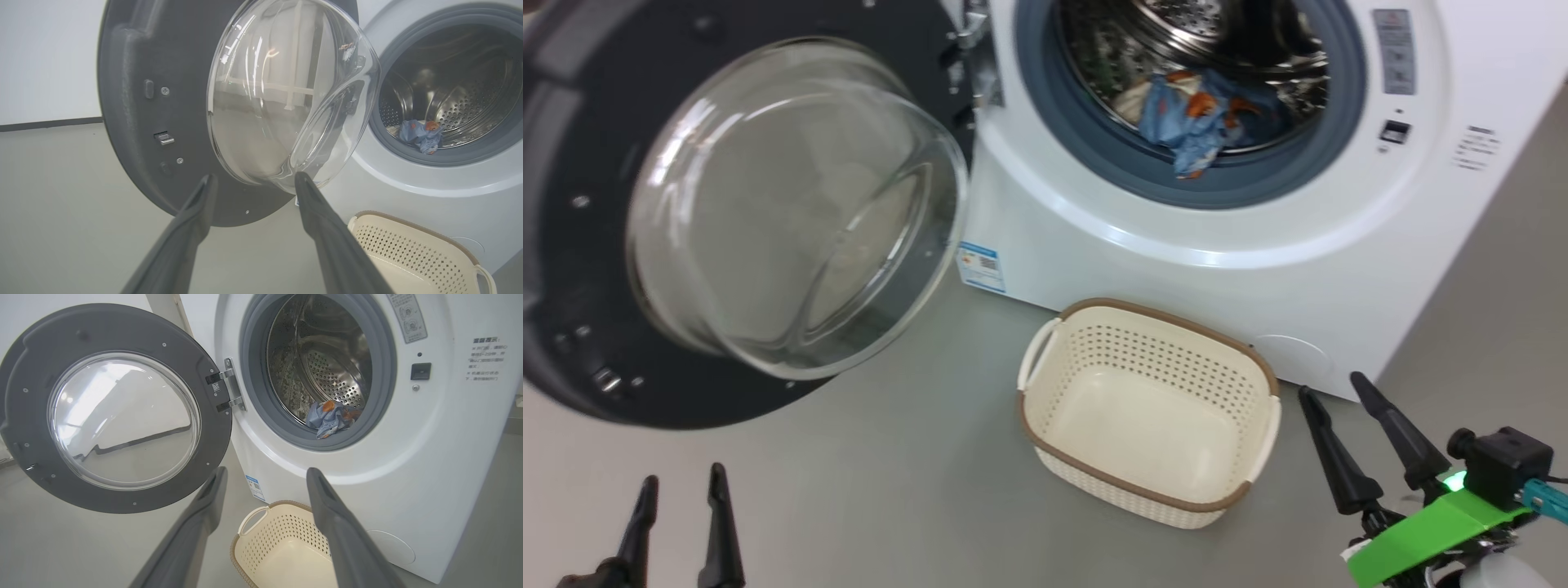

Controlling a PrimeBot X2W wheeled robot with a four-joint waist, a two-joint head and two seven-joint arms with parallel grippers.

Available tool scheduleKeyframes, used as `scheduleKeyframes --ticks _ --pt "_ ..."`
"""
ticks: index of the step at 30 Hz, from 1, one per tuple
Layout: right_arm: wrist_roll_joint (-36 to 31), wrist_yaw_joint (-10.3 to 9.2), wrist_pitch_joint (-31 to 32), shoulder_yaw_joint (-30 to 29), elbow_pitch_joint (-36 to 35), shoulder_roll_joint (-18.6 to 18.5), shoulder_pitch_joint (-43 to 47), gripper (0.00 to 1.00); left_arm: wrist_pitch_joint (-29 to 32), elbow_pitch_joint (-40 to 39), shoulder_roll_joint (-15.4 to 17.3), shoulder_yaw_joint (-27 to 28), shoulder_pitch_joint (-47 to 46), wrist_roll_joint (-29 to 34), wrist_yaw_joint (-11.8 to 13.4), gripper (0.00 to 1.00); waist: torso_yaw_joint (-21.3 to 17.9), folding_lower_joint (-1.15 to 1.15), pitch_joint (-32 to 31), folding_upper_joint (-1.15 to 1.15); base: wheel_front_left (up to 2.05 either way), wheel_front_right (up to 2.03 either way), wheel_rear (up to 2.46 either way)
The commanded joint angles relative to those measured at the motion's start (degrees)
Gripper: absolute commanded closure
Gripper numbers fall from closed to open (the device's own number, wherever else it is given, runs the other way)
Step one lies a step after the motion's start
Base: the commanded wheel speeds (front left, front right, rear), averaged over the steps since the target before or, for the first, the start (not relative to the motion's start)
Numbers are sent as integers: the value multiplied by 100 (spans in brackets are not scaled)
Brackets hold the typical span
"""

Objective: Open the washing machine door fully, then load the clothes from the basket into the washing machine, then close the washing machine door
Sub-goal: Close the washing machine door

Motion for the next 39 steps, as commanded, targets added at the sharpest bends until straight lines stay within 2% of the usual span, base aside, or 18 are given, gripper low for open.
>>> scheduleKeyframes --ticks 1,14,25,26,27,29,30,35,39 --pt "13 32 -46 182 -150 -152 -280 0 -37 -238 66 253 -35 37 36 0 412 0 45 0 0 0 0" --pt "196 32 -46 920 39 -350 -1006 0 -37 -763 52 415 327 -375 391 0 548 0 335 0 0 0 0" --pt "263 32 -46 1009 84 -391 -1122 0 -37 -984 52 320 392 -493 559 0 554 0 410 0 0 0 0" --pt "263 32 -46 988 77 -394 -1106 0 -37 -995 52 323 366 -499 551 8 551 0 415 0 0 0 0" --pt "261 32 -46 963 70 -396 -1085 0 -37 -1006 52 325 341 -493 539 56 548 0 418 0 0 0 0" --pt "255 32 -46 898 57 -395 -1033 0 -37 -1010 52 322 294 -504 509 97 542 0 419 0 0 0 0" --pt "249 32 -46 865 48 -392 -1004 0 -37 -1014 52 323 270 -496 496 100 539 0 419 0 0 0 0" --pt "209 32 -46 698 1 -346 -854 0 -37 -1024 51 330 92 -883 297 100 524 0 415 0 0 0 0" --pt "173 32 -46 597 -40 -301 -734 0 -37 -1139 51 608 -228 -1789 69 100 518 0 413 0 0 0 0"
